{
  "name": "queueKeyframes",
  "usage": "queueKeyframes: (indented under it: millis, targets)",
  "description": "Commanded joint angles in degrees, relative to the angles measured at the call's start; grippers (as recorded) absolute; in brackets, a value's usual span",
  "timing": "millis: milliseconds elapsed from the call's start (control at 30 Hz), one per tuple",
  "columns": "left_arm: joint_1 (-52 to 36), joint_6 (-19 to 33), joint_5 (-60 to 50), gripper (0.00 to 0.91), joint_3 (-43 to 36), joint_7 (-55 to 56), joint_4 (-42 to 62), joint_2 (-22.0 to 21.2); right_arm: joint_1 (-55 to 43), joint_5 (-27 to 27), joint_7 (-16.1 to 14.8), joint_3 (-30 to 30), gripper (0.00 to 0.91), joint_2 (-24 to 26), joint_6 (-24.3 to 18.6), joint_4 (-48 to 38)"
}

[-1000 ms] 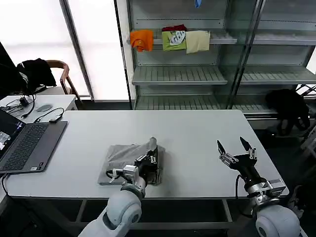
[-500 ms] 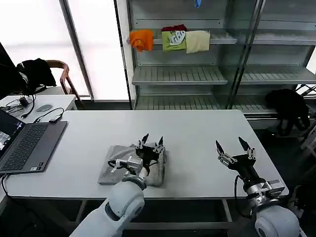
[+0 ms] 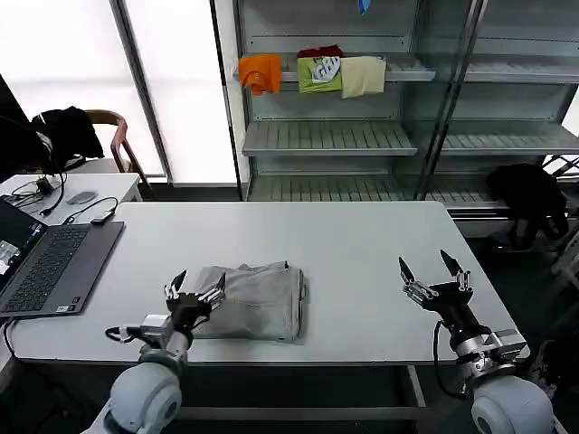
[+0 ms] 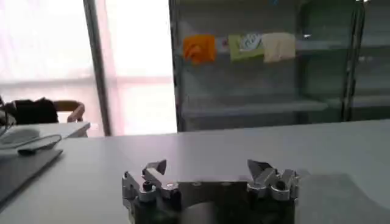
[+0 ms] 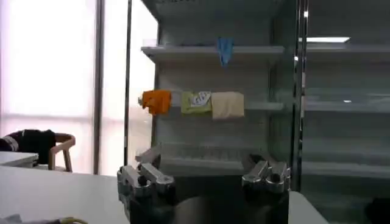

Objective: Fold and organize the clothes.

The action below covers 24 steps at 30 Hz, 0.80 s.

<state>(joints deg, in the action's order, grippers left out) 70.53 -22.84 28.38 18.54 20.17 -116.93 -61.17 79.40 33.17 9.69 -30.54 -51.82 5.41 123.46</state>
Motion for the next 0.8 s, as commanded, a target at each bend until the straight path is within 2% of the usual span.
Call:
queueKeyframes:
  millis: [33, 367, 633, 800]
  targets:
    - [9.00, -1.56, 10.61, 0.907, 10.03, -7.09, 4.06, -0.81, 0.54, 0.17, -0.10, -0.39, 0.907, 0.04, -0.20, -0.19]
    - [1.51, -1.80, 13.67, 0.907, 7.90, -10.07, 5.77, -3.61, 1.13, -0.05, -0.20, -0.42, 0.907, -0.06, -0.49, -0.46]
    - [-3.93, -2.39, 17.07, 0.907, 7.96, -10.64, 11.73, -4.26, 0.02, -0.58, -0.22, 0.91, 0.907, -0.31, -0.37, -0.84]
    - [-3.13, -2.10, 15.85, 0.907, 7.12, -11.54, 12.36, -4.82, -0.43, -0.73, -0.22, 1.29, 0.907, -0.38, -0.31, -0.93]
